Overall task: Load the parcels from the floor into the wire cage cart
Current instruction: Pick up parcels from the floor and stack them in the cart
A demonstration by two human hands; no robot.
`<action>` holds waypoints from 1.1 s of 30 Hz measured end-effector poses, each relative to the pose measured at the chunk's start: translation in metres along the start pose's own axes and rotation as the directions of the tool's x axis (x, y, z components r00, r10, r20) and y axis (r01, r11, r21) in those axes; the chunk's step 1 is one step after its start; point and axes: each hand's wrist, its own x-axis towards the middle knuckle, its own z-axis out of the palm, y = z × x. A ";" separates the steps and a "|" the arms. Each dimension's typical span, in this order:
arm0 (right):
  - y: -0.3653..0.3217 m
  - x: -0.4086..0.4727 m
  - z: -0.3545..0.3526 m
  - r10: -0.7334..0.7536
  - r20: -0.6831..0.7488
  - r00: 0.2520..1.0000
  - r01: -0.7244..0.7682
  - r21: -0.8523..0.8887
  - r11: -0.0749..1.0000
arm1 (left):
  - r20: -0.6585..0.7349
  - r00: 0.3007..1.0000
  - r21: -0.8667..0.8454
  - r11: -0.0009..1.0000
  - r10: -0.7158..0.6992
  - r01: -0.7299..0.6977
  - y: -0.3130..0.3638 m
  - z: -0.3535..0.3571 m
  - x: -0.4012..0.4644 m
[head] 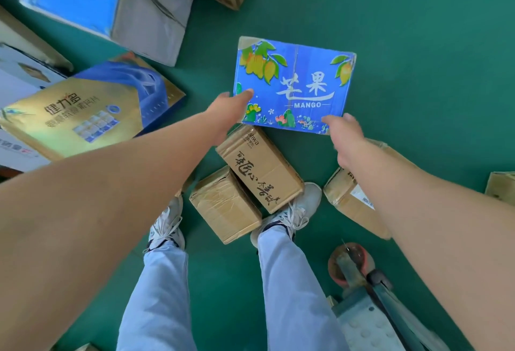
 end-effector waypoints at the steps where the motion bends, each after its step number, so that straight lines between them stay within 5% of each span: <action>1: 0.003 0.003 0.004 0.002 0.012 1.000 -0.002 0.018 1.000 | 0.017 1.000 -0.002 1.000 -0.003 0.003 -0.001 0.002 0.005; 16: 0.032 -0.177 0.006 0.038 -0.097 0.995 0.001 0.374 0.928 | -0.075 0.995 -0.148 0.986 0.062 -0.073 -0.026 -0.056 -0.154; 27: 0.088 -0.394 -0.020 0.098 -0.158 0.982 0.003 0.542 0.840 | -0.028 0.992 0.151 0.982 0.119 -0.114 -0.068 -0.115 -0.333; 33: 0.152 -0.488 -0.038 0.225 -0.209 0.952 -0.037 0.648 0.760 | 0.072 0.990 0.420 0.897 0.118 -0.138 -0.091 -0.124 -0.421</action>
